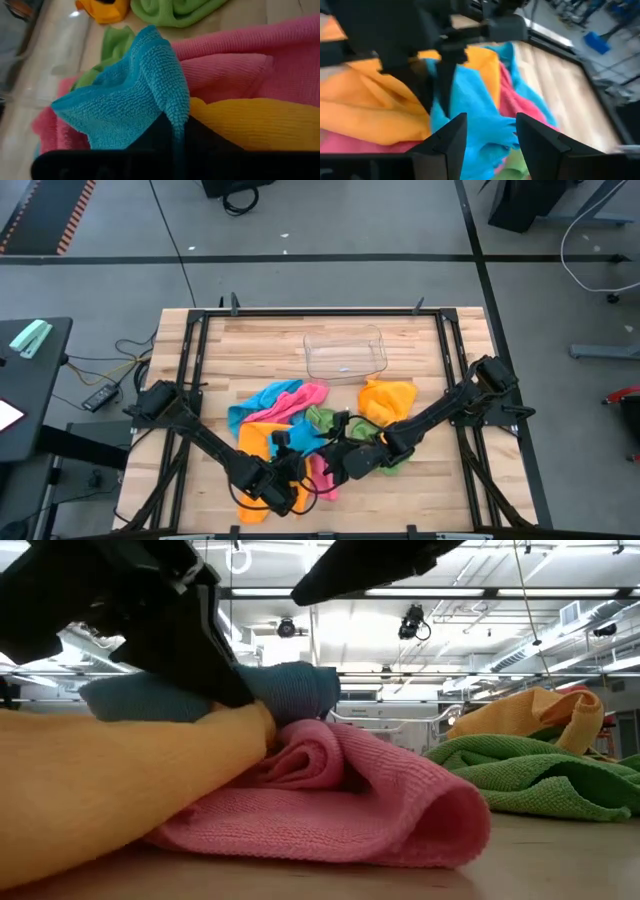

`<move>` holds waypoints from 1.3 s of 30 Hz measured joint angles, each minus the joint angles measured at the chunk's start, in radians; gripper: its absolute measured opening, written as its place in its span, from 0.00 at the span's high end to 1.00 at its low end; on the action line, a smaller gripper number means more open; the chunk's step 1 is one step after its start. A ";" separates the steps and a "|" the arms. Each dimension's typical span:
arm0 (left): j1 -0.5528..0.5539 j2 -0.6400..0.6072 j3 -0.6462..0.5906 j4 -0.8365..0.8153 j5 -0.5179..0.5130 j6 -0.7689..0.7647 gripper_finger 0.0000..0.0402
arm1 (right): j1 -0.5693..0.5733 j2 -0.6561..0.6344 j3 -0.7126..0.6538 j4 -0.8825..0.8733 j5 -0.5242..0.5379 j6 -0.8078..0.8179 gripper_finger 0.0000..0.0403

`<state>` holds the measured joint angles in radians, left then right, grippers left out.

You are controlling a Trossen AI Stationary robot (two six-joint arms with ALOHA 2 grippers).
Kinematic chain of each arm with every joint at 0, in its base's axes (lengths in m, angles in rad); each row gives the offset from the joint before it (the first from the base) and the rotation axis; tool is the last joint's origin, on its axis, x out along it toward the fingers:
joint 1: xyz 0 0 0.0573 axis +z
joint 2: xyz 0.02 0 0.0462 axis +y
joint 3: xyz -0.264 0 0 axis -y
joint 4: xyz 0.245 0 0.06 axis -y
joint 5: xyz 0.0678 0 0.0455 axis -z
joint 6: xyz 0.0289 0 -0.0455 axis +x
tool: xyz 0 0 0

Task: Fold microfiber towels
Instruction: Put the folded blue microfiber cloth into the transparent bin

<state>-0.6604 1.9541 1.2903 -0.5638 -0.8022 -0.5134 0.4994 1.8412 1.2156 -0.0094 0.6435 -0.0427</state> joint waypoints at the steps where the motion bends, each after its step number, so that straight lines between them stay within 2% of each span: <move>1: 0.003 0.000 0.000 -0.003 0.010 0.001 0.89 | -0.001 0.000 0.000 0.006 -0.034 0.001 0.55; 6: 0.010 0.000 0.000 -0.005 0.056 0.001 0.88 | -0.001 0.037 0.000 0.048 -0.136 -0.057 0.50; 12: 0.001 -0.005 0.000 -0.010 0.067 0.000 0.92 | -0.021 0.097 -0.001 0.073 -0.171 -0.180 0.41; 18: -0.006 -0.006 0.000 -0.012 0.067 -0.006 0.88 | -0.032 0.112 -0.002 0.090 -0.193 -0.391 0.34; 25: -0.005 -0.006 0.000 -0.016 0.067 -0.007 0.88 | -0.041 0.143 -0.002 0.103 -0.211 -0.525 0.35; 30: -0.004 -0.006 0.000 -0.019 0.067 -0.007 0.91 | -0.068 0.162 -0.002 0.121 -0.199 -0.568 0.38; 39: -0.003 -0.006 0.000 -0.027 0.061 -0.021 0.89 | -0.091 0.194 0.000 0.147 -0.216 -0.605 0.46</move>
<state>-0.6636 1.9476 1.2903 -0.5911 -0.7409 -0.5343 0.4084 2.0351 1.2154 0.1376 0.4278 -0.6478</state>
